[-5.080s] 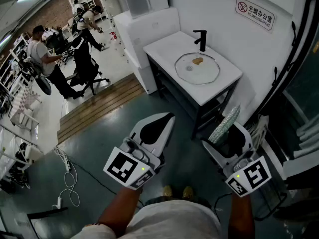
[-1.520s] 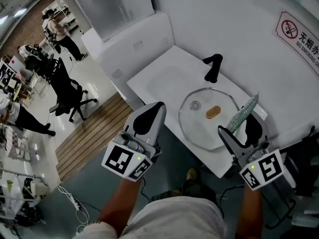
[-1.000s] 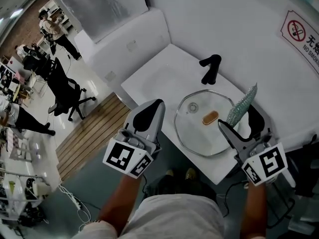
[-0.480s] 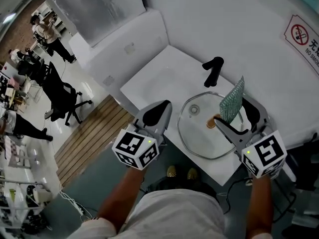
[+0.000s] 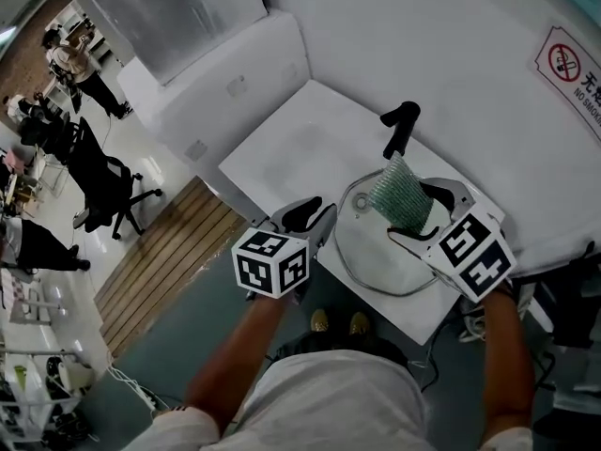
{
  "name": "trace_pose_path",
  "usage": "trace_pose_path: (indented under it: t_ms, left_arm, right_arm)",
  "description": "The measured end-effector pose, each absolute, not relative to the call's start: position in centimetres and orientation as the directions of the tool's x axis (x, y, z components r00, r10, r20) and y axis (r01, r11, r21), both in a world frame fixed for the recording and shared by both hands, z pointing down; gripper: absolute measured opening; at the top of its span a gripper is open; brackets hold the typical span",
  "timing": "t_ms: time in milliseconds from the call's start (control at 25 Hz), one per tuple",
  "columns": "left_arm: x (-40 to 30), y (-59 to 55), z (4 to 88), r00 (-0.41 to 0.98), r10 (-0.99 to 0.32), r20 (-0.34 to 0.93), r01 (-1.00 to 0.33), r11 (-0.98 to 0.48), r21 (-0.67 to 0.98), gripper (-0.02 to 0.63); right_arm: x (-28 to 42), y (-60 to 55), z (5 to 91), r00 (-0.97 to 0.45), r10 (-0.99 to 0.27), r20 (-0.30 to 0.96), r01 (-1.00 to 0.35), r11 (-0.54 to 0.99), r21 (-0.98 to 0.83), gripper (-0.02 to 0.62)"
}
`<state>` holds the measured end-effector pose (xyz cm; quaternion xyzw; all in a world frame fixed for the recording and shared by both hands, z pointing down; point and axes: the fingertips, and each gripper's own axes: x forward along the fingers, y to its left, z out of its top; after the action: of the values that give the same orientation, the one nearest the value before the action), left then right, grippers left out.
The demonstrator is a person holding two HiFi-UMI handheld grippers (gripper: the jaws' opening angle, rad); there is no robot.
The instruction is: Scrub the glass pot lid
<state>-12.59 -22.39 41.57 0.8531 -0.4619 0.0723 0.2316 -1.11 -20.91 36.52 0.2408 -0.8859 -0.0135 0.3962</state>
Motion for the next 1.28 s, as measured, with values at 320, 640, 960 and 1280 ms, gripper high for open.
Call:
trace_pose_path:
  t_ms: [320,640,960,1280]
  left_arm:
    - [-11.8,-23.5,46.4,0.577,-0.673,0.463,-0.816,-0.447,0.366,0.161]
    - [-11.1,-23.8,50.0,0.586,-0.580,0.566,-0.809,-0.457,0.369,0.173]
    - [-10.5,-24.0,51.4,0.595,-0.520,0.613,-0.797,-0.482,0.364,0.184]
    - [-10.0,-23.6,52.6,0.586,-0.478,0.655,-0.797,-0.487,0.357,0.184]
  right_arm:
    - [-2.3,-22.1,41.3,-0.408,-0.303,0.861,-0.340,0.926,0.165,0.348]
    - [-3.3,-23.5,45.6,-0.228,-0.199,0.953,-0.263,0.955,0.137,0.348]
    - [-3.6,-24.7,48.5,-0.081,-0.112,0.990,-0.225,0.970,0.091,0.348]
    - [-4.1,-24.9,50.9,0.002,-0.044,0.999,-0.221,0.974,0.044,0.348]
